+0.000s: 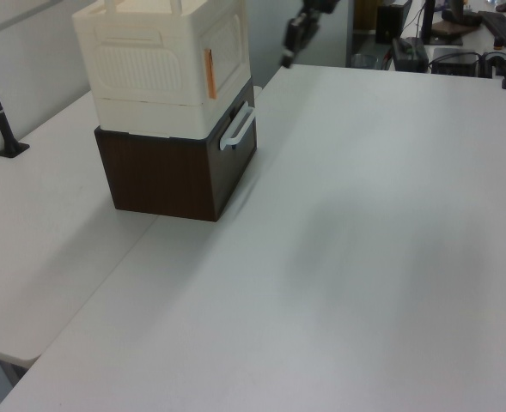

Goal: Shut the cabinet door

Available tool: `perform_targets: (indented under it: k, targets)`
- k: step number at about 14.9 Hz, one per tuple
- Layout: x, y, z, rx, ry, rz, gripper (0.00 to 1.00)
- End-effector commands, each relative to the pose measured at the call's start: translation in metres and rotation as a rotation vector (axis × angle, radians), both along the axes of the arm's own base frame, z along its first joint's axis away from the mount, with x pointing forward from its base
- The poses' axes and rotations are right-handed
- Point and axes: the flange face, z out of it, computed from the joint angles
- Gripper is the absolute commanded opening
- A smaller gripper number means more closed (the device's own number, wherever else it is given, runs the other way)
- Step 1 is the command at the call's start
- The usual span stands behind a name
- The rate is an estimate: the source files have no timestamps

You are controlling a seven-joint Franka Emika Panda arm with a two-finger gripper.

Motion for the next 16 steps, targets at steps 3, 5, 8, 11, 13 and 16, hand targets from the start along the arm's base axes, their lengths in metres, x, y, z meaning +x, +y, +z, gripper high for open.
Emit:
perform_targets:
  k: [3, 5, 8, 11, 13, 16]
  targets:
    - [-0.053, -0.018, -0.008, -0.173, 0.28, 0.004, 0.16]
    - [-0.063, -0.029, -0.007, -0.184, 0.322, -0.007, 0.5]
    - [-0.079, -0.059, 0.01, -0.17, 0.337, -0.053, 1.0]
    - [-0.087, -0.077, 0.017, -0.162, 0.343, -0.082, 1.0]
    - [-0.094, -0.083, 0.019, -0.155, 0.351, -0.089, 1.0]
    - [-0.099, -0.091, 0.021, -0.152, 0.351, -0.103, 1.0]
